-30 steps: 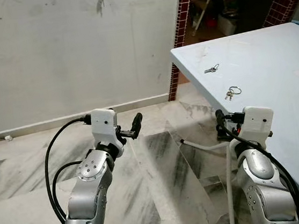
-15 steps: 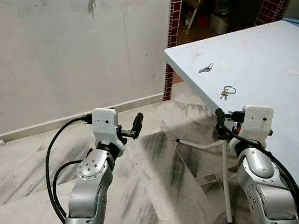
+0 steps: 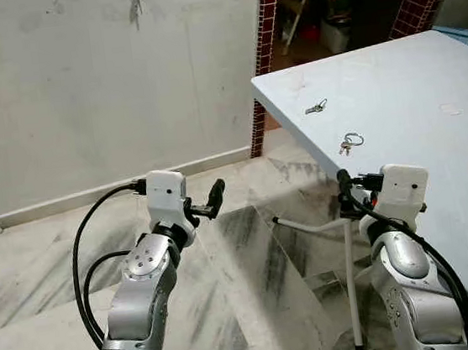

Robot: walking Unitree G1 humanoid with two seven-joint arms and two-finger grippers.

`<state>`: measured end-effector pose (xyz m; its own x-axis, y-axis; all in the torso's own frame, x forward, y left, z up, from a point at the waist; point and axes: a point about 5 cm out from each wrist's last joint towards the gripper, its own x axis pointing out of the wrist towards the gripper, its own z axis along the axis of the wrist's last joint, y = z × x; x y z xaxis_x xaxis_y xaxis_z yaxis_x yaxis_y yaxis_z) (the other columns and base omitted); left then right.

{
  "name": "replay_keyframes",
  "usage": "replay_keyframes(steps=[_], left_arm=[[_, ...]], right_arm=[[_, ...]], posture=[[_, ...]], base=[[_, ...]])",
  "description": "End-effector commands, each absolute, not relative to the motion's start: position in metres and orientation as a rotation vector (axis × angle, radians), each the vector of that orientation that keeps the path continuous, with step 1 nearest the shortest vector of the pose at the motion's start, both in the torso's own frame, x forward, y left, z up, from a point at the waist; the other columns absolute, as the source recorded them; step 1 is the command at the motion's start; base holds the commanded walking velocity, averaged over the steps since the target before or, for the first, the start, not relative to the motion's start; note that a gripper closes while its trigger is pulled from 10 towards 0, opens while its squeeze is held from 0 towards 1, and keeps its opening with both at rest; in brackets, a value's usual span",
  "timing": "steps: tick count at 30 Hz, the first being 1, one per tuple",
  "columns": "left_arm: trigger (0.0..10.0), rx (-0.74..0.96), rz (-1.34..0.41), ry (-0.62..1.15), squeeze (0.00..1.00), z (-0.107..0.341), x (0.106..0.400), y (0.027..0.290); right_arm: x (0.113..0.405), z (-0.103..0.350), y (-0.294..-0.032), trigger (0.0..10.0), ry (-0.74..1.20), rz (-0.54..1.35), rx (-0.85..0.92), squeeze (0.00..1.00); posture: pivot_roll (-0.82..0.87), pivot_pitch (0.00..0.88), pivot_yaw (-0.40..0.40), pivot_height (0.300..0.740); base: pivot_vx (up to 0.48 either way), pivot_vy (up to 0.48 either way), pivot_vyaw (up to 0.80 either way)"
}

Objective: Hang keys on a hook

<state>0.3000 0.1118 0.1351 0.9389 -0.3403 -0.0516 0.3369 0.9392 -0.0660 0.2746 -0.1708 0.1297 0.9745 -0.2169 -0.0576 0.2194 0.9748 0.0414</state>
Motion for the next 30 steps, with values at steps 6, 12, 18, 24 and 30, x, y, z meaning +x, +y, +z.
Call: replay_keyframes(steps=[6,12,18,24,30], left_arm=[[10.0,-0.048,-0.358,0.065,0.00,0.1370,0.3027,0.1100],[10.0,-0.051,-0.360,0.065,0.00,0.1370,0.3027,0.1101],[10.0,-0.051,-0.364,0.065,0.00,0.1370,0.3026,0.1095],[10.0,-0.050,-0.368,0.064,0.00,0.1371,0.3025,0.1088],[10.0,-0.047,-0.369,0.062,0.00,0.1374,0.3028,0.1089]], right_arm=[[0.2764,0.1252,-0.1708,10.0,0.086,-0.224,0.057,0.00],[0.2765,0.1246,-0.1710,10.0,0.088,-0.228,0.058,0.00],[0.2766,0.1241,-0.1714,10.0,0.091,-0.230,0.055,0.00],[0.2770,0.1236,-0.1714,10.0,0.094,-0.228,0.054,0.00],[0.2777,0.1236,-0.1710,10.0,0.094,-0.225,0.053,0.00]], posture=[[0.04,0.024,-0.040,0.740],[0.04,0.022,-0.039,0.740],[0.04,0.020,-0.039,0.740],[0.04,0.017,-0.039,0.740],[0.04,0.014,-0.039,0.740]], base=[[0.000,0.000,-0.39],[0.000,0.000,-0.79],[0.000,0.000,-0.79],[0.000,0.000,-0.79],[0.000,0.000,-0.79]])
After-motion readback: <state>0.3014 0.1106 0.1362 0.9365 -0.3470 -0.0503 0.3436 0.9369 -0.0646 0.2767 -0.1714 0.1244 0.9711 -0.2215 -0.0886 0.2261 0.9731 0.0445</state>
